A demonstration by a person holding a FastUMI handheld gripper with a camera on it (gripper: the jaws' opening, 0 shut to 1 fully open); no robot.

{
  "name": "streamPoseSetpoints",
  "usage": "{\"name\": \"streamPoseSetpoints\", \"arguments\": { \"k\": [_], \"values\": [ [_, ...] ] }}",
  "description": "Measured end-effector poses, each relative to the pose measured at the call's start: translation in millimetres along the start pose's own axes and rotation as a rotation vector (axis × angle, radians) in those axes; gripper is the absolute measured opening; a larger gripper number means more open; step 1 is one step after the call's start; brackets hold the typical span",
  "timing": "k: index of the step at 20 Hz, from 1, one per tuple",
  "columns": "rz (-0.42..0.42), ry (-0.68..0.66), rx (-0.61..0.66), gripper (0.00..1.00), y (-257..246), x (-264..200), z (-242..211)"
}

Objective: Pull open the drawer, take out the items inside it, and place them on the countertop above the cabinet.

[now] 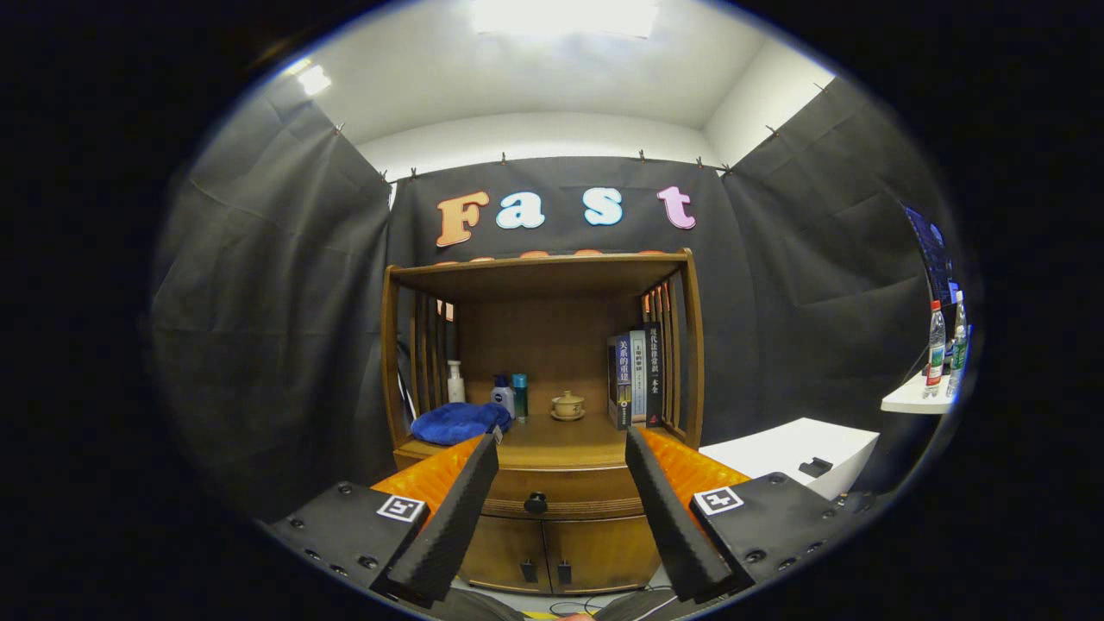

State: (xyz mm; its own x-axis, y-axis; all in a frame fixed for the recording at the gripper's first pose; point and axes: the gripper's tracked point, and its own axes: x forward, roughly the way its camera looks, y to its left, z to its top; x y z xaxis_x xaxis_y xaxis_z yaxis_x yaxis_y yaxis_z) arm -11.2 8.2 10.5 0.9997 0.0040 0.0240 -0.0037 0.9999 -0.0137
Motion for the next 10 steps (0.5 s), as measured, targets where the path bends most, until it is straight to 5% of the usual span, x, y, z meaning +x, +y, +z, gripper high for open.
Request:
{"name": "streamPoseSetpoints", "arguments": {
  "k": [7,10],
  "values": [
    [0.042,-0.033,-0.004,0.97,41,68,-17],
    [0.029,-0.027,-0.050,0.97,53,112,-57]
  ]
}}
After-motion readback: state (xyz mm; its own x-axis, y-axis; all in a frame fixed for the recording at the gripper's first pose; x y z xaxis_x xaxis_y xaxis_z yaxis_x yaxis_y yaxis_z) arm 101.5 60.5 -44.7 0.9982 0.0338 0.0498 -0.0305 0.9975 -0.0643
